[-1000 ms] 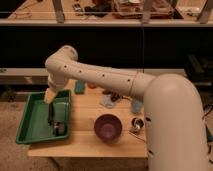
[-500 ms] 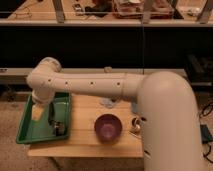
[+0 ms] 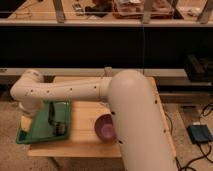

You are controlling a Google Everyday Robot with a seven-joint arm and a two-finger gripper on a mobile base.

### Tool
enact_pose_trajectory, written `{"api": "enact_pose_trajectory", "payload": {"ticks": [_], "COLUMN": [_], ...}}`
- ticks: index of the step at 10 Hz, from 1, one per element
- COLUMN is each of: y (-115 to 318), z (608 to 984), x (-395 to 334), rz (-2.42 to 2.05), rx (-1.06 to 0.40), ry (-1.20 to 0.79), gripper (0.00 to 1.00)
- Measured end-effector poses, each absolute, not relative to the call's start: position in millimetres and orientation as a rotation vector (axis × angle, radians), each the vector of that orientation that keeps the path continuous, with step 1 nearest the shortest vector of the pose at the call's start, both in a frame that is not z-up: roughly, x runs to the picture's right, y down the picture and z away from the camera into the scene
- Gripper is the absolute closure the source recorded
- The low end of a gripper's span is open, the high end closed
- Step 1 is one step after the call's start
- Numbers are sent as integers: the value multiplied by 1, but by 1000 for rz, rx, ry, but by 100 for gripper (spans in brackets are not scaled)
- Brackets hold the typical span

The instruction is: Place brush in metal cup

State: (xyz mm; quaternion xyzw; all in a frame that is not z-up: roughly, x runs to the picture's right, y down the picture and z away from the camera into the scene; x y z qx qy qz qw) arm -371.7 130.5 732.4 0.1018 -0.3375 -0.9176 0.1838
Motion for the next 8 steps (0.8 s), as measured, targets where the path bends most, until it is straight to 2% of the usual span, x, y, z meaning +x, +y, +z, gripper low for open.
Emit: {"api": "enact_pose_trajectory", "payload": {"ticks": [4, 8], "y": [138, 134], "z": [774, 799], "x": [-362, -356], "rz": [-2504, -2477], "rx": [137, 79], "ry": [-931, -909], "gripper": [20, 20]}}
